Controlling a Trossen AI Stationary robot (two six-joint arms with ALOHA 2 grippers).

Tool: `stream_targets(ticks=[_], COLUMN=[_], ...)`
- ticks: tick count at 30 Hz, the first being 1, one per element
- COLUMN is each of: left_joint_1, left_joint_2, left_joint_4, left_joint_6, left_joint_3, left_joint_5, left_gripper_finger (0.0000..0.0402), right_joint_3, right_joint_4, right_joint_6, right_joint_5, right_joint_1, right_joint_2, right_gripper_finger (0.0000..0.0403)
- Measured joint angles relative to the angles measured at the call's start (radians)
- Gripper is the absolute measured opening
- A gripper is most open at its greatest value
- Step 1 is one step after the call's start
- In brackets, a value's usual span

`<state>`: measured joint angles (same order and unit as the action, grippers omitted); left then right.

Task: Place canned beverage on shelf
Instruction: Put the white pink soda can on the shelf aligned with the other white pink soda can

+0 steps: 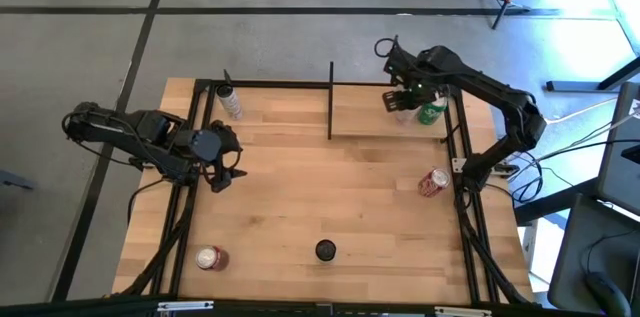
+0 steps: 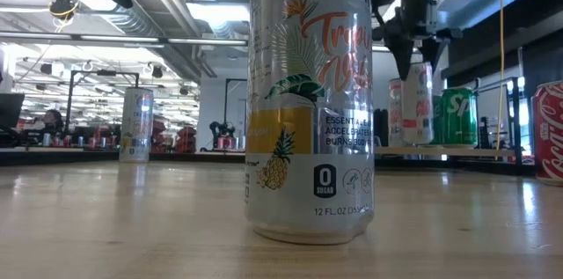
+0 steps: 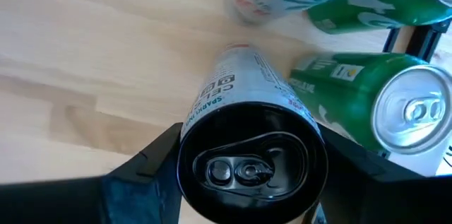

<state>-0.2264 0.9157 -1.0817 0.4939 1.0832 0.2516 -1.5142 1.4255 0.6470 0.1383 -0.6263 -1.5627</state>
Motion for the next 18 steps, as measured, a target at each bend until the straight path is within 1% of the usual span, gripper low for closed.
stream_targets(ticks=[5,12,18], left_joint_1=[0.000,0.000,0.000], left_joint_2=[0.000,0.000,0.000], left_joint_4=[-0.001,-0.002,-0.002], left_joint_6=[-0.008,-0.009,-0.009], left_joint_3=[0.000,0.000,0.000], left_joint_5=[-0.005,-0.006,-0.004], left_gripper_finger=[0.0326,0.0326,0.0326], right_joint_3=[0.041,0.047,0.048], right_joint_4=[-0.012,-0.026,-0.054], right_joint_6=[-0.006,-0.023,-0.035], right_joint_5=[-0.008,0.009,0.029], right_joint_1=[-0.011,-0.009,-0.009], right_joint_2=[0.003,0.004,0.002], right_gripper_finger=[0.0233,0.0239,0.0279])
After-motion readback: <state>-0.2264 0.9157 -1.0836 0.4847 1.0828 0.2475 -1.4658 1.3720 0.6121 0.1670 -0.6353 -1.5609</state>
